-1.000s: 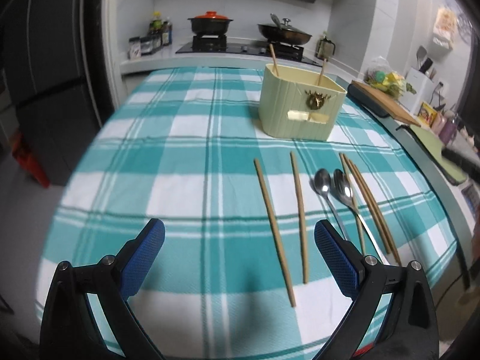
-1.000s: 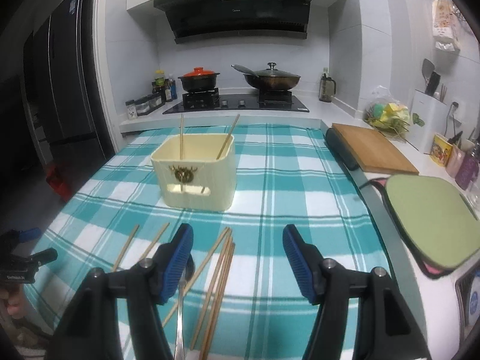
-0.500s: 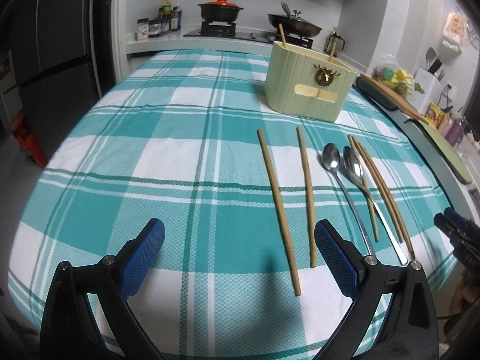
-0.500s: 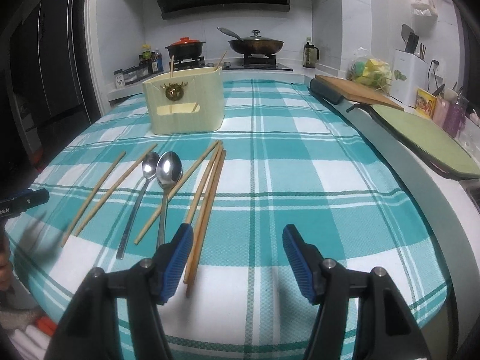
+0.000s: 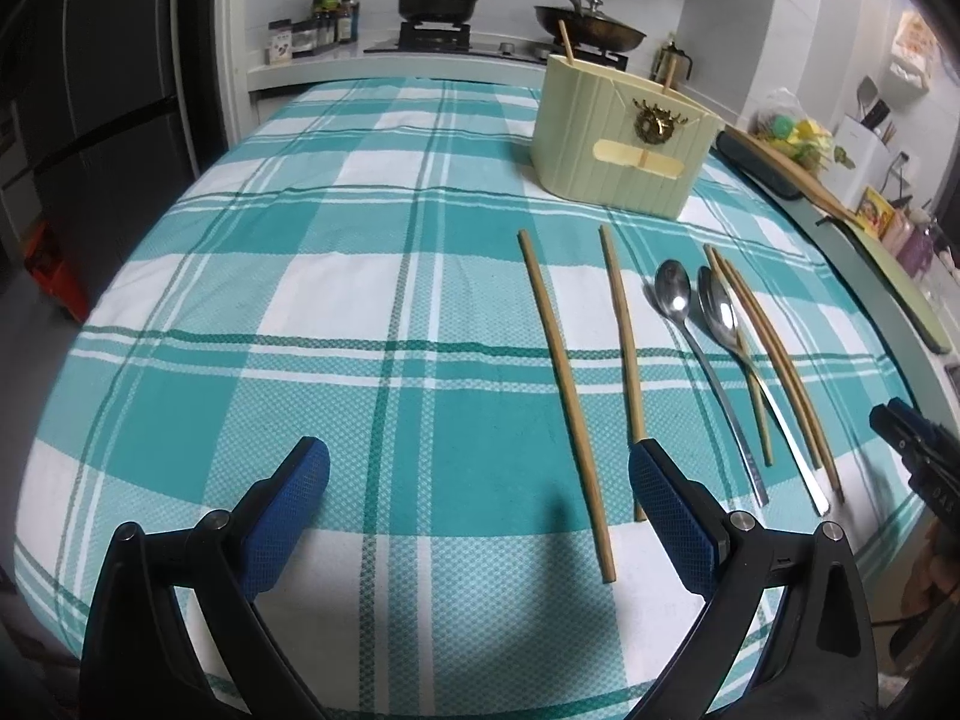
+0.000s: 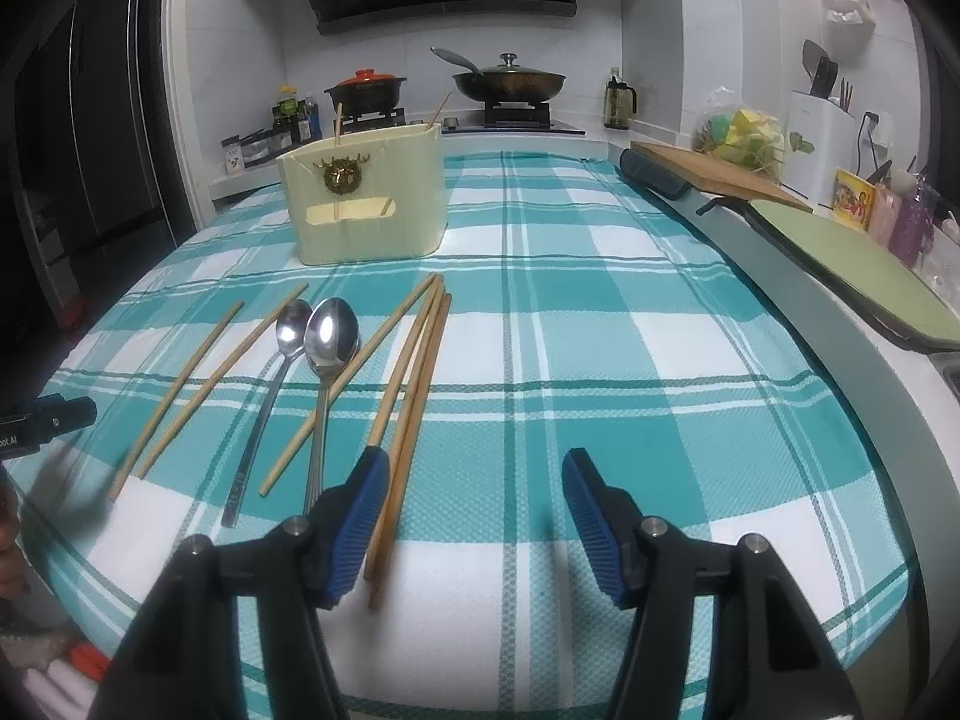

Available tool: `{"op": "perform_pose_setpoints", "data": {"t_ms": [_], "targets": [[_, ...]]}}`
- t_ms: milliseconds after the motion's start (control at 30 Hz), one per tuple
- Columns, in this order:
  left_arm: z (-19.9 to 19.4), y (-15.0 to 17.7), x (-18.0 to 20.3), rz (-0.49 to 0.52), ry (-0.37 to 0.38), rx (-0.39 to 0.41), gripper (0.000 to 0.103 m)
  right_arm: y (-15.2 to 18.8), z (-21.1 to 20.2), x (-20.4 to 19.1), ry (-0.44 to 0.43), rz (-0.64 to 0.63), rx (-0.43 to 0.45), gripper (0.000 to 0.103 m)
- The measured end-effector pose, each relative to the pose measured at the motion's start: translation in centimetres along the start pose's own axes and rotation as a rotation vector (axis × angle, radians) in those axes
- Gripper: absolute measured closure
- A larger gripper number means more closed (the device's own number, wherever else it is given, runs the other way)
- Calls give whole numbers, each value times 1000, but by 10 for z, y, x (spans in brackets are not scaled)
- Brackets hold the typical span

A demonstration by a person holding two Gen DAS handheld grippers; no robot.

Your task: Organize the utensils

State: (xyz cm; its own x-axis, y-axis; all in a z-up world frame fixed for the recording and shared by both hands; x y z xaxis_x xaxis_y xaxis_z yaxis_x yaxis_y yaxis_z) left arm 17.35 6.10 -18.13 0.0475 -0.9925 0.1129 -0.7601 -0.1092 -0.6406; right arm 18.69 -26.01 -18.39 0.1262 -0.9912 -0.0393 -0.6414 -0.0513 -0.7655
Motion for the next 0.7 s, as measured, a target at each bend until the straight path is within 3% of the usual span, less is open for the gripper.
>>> {"op": "perform_pose_setpoints", "data": {"t_ms": [133,367,533,700], "targets": [[4,0,-2,-3,-8,-32,3,-1,6,2,-23,2,-33,62],[-1,0,-7,-24,-9,-10,2,-17,39,0,-99,1,-110,79],[-2,1,-9,-30,-13,-15,3,-35,69,-11,-141,-10,-140,84],[-2,3,-12,-39,-12,-18,2,-43,97,-16,-109,-14,-190,92]]}}
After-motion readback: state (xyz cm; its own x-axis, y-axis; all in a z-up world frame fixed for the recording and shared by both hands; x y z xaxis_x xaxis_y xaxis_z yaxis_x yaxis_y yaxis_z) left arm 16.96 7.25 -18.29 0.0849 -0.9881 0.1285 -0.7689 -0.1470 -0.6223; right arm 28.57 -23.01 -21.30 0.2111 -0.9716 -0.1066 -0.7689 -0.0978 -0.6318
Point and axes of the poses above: each gripper's, at about its wrist camera, not at the fingertips, and z roughly the way its jaws point, x to its right, y to its underside, the point moved 1 cm from there along z, roughly the way its jaws point, and after that the axes turned 1 degree about z, right-handed, at the moved point
